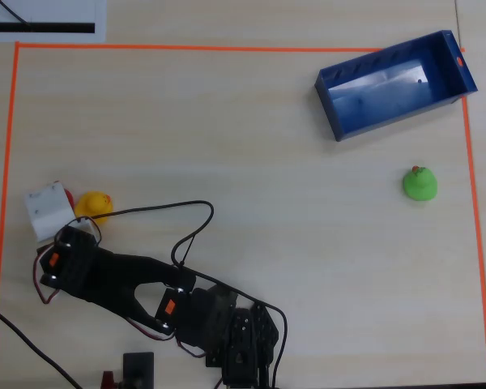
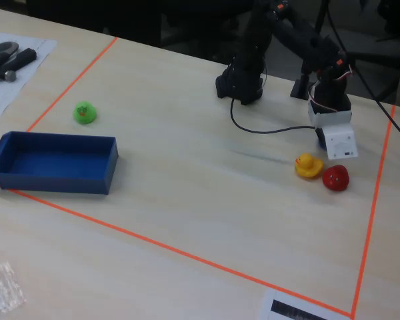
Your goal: Grasp blue duck and put it into box.
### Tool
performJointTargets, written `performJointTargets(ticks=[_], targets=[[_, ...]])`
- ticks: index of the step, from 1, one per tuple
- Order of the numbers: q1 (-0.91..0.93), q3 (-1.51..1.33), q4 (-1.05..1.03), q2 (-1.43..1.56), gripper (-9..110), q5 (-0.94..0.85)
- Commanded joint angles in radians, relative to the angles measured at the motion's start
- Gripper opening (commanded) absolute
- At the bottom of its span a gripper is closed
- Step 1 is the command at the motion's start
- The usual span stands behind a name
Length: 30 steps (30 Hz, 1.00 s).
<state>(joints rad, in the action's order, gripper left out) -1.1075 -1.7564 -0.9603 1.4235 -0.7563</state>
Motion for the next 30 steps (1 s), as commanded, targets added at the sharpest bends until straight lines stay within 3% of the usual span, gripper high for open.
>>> performJointTargets(ticks=[1,17,22,30], targets=[[0.014,-0.014,0.003,0.048,0,-0.011],[0.069,-0.025,-0.252,0.463,0,-0.046],[0.293,0.084,-0.305,0.606,0,-0.181],[0.85,0.204,-0.181,0.632,0,-0.5]])
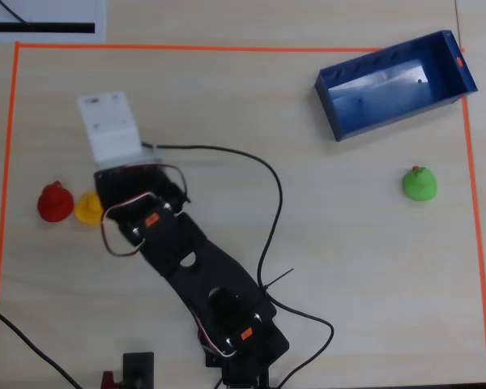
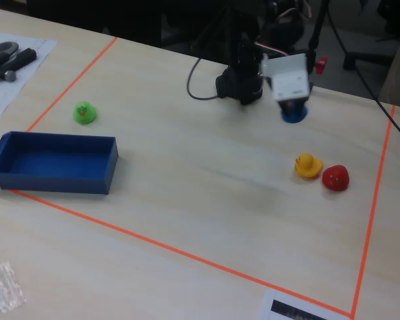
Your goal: Grasp blue duck and put it into box.
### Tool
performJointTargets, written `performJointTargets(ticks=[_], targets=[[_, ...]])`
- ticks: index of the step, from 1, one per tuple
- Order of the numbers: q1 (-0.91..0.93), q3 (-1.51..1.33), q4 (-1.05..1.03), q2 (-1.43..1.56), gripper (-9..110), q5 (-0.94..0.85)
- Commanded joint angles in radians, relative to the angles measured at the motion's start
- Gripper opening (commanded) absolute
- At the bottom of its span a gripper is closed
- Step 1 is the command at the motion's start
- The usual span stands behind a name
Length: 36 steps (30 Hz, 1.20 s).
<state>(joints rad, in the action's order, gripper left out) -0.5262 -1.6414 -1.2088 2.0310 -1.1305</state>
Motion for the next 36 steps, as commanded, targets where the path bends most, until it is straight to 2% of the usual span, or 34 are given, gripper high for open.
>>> performJointTargets(ticks=[1,8,14,22,30,36], targets=[[0.327,0.121,0.069,0.011,0,-0.155],[0.66,0.388,-0.038,-0.112,0,-0.238],[0.865,0.518,-0.035,-0.273,0,-0.256],[0.936,0.784,-0.008,-0.591,0,-0.252],[0.988,1.227,0.144,-1.035,0,-0.299],[1.098,1.295,0.219,-1.18,0,-0.376]])
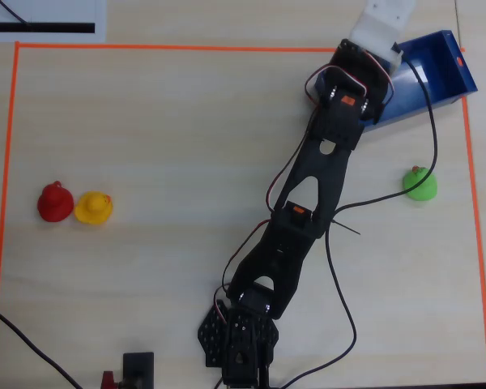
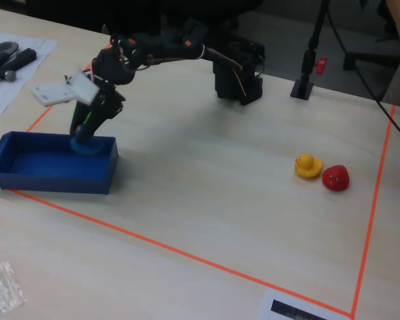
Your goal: Grasp blue duck and put it into box.
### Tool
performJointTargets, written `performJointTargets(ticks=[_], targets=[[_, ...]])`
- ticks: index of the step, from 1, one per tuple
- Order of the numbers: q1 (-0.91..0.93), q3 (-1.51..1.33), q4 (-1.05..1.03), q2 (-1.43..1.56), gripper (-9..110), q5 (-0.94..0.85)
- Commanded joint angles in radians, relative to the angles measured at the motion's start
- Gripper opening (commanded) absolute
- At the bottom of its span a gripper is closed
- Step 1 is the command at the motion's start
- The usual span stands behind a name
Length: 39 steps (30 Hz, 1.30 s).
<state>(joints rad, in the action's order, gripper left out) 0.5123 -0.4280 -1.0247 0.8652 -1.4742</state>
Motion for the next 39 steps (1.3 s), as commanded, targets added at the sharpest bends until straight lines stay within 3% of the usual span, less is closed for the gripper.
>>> performJointTargets(ticks=[1,12,22,29,32,36,39], targets=[[0.074,0.083,0.037,-0.028,0,-0.038],[0.112,0.098,0.067,-0.121,1,-0.023],[0.109,0.104,0.077,-0.13,21,-0.018],[0.114,0.086,0.058,-0.058,12,0.04],[0.097,0.048,-0.012,0.101,0,0.15],[-0.009,0.192,-0.393,0.27,0,0.19],[-0.143,-0.158,-0.551,0.624,0,0.202]])
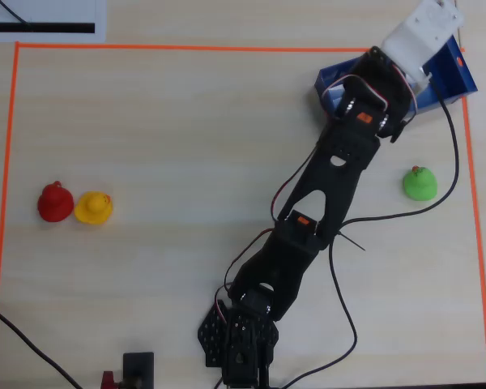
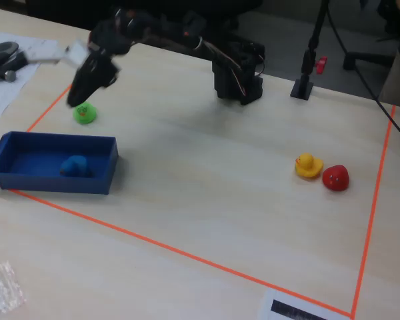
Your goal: Grasp blue duck and put it into box.
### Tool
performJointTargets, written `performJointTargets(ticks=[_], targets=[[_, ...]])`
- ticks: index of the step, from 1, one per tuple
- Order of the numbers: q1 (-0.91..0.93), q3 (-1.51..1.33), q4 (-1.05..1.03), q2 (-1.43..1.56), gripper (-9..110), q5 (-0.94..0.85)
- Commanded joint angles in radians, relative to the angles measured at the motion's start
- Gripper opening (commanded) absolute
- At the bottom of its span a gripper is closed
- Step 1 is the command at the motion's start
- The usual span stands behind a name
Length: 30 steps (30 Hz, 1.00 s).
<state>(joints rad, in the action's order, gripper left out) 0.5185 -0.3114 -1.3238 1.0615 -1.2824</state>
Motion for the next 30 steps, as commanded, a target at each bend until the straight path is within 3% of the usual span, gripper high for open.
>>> performJointTargets(ticks=[1,7,14,20,30], targets=[[-0.193,-0.462,-0.229,0.561,0,0.014],[-0.425,-1.437,-0.029,1.327,0,-0.012],[-0.492,-2.145,0.003,1.832,0,-0.101],[-0.489,-2.484,0.034,2.074,0,-0.169],[-0.52,-2.691,-0.02,2.249,0,-0.207]])
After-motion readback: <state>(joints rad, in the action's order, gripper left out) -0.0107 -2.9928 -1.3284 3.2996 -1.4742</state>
